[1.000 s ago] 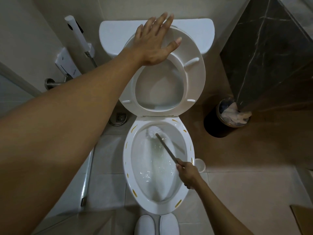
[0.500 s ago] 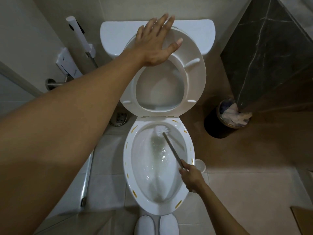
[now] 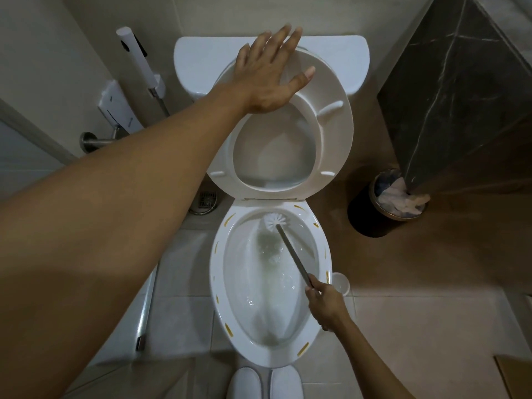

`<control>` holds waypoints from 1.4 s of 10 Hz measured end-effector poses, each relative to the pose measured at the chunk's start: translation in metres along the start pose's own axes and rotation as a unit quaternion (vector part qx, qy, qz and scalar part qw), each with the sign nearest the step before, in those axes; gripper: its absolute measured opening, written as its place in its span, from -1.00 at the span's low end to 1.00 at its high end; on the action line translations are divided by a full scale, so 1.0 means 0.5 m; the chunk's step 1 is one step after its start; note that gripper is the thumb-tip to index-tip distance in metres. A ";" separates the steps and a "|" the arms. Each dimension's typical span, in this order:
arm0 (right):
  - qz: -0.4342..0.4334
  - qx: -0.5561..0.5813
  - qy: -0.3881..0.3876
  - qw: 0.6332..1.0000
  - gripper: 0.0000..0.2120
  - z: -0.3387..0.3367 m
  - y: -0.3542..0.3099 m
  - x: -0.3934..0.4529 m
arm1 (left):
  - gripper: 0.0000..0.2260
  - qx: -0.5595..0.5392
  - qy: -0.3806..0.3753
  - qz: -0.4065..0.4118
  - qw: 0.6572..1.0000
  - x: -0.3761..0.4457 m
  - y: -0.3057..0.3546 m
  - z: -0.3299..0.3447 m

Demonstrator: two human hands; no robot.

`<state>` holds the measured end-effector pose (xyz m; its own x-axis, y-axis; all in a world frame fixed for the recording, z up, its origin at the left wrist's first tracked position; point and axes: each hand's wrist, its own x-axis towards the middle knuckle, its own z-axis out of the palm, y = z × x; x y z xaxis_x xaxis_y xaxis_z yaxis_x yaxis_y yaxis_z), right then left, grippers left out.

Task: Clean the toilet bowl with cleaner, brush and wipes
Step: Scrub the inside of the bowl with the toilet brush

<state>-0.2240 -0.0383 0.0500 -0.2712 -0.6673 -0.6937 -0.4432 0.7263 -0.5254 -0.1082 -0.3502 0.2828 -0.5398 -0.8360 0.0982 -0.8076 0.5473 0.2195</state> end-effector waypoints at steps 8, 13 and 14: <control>-0.044 -0.219 -0.115 0.968 -0.63 -0.042 -0.102 0.017 | -0.37 -0.011 0.001 -0.001 1.000 -0.003 0.000 -0.001; -0.055 -0.320 -0.116 0.939 -0.59 -0.050 -0.142 0.000 | -0.36 -0.013 0.002 -0.002 1.000 -0.002 -0.001 0.001; -0.031 -0.325 -0.184 0.927 -0.64 -0.092 -0.151 -0.025 | -0.36 -0.010 0.005 0.001 1.000 -0.001 -0.004 0.001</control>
<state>-0.2264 -0.0922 0.1209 0.0293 -0.5157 -0.8563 -0.9017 0.3561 -0.2453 -0.1066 -0.3509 0.2819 -0.5393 -0.8352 0.1077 -0.8016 0.5483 0.2383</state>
